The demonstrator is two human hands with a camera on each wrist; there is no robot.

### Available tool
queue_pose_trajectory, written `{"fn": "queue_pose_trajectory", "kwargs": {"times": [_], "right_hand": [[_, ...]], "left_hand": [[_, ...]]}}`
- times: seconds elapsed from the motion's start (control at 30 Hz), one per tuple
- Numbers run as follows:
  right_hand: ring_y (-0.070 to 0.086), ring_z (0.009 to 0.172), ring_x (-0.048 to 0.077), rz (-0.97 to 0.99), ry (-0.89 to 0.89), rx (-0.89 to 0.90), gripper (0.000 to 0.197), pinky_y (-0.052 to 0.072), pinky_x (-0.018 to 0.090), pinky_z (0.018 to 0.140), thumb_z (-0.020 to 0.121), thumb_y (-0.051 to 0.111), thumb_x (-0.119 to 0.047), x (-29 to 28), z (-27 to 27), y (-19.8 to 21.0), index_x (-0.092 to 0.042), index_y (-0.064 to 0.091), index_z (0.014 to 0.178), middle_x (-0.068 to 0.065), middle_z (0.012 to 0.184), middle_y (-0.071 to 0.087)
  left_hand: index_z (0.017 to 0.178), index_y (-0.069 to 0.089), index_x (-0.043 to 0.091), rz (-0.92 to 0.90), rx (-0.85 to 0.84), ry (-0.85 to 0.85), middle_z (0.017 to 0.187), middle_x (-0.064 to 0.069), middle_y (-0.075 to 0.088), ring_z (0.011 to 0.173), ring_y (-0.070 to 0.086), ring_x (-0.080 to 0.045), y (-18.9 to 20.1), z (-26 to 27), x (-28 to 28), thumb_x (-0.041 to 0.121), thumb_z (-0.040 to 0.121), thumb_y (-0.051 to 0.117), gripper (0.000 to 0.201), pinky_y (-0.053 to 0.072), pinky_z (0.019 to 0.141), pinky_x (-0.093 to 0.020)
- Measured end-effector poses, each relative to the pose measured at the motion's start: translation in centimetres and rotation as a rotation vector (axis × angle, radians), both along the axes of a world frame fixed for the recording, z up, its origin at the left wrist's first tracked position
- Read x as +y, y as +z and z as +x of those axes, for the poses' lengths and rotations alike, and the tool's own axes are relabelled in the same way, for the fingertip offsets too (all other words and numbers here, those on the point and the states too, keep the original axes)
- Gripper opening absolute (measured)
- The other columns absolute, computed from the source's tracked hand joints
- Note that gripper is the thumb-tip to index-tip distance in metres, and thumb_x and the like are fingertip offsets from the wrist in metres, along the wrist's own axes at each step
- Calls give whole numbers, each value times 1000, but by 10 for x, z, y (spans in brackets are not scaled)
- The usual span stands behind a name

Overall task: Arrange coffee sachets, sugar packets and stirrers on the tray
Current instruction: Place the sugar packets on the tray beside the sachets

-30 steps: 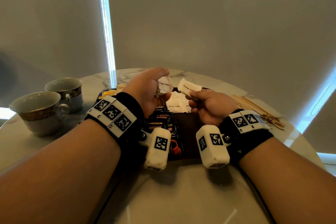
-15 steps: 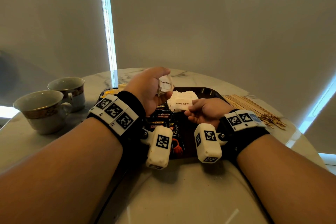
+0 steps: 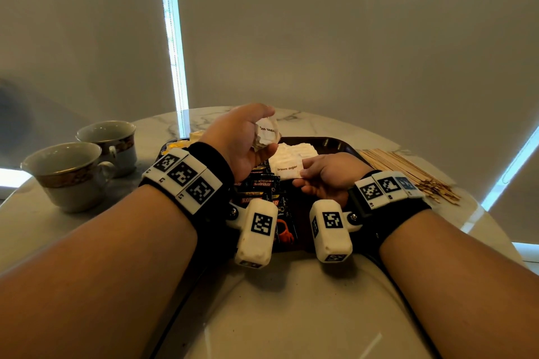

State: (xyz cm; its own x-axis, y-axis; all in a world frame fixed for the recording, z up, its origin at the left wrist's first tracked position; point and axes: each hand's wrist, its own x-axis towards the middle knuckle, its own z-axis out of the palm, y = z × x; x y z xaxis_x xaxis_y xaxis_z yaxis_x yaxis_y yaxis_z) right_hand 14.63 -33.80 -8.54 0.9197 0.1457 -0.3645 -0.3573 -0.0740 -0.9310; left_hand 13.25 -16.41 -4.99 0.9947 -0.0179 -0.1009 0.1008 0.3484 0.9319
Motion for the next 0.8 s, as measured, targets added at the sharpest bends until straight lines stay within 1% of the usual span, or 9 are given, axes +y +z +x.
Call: {"fn": "queue_pose_trajectory", "kwargs": {"times": [0.13,0.27,0.4,0.53,0.67,0.7,0.8], "right_hand": [[61,72,15,18,-53,2,26,54,19,50,102,42,6,-2,0,1,0,57,122,15,93,64],[63,77,18,46,-67,15,31,57,22,53,101,42,8,-3,-1,2,1,55,129,18,98,64],[67,81,21,40,-85,34,29,59,26,58,101,43,9,-2,-1,1,2,56,126,20,104,65],[68,83,21,49,-82,38,31,60,28,61,101,40,9,-1,-1,1,1,56,126,24,120,65],[69,83,21,78,-81,42,31,60,29,62,102,40,6,-2,1,1,0,54,129,25,127,63],[69,84,22,84,-85,42,28,60,29,62,102,41,5,-2,1,1,0,55,126,25,128,62],[69,86,23,78,-104,36,17,61,29,62,102,44,3,-3,1,2,-3,58,109,23,124,61]], "left_hand": [[113,60,8,-6,7,-3,93,-13,61,79,60,-22,0,1,0,23,95,68,25,52,51,-24],[111,59,8,-15,7,-1,94,-14,60,79,60,-23,-1,2,0,23,94,68,24,51,49,-24],[109,59,9,-14,6,-8,93,-14,60,79,60,-22,-1,3,0,23,95,68,22,51,49,-24],[112,60,8,-19,9,-4,96,-14,60,81,60,-23,-2,4,0,23,95,69,25,51,49,-24],[109,60,9,-39,6,-15,96,-14,59,81,61,-23,-3,5,-1,22,93,69,22,50,48,-24],[108,60,9,-43,6,-17,96,-14,59,81,61,-23,-3,5,-1,22,92,70,22,50,48,-24],[106,60,10,-48,6,-25,97,-14,58,81,60,-24,-3,5,0,21,91,70,21,51,49,-25]]}}
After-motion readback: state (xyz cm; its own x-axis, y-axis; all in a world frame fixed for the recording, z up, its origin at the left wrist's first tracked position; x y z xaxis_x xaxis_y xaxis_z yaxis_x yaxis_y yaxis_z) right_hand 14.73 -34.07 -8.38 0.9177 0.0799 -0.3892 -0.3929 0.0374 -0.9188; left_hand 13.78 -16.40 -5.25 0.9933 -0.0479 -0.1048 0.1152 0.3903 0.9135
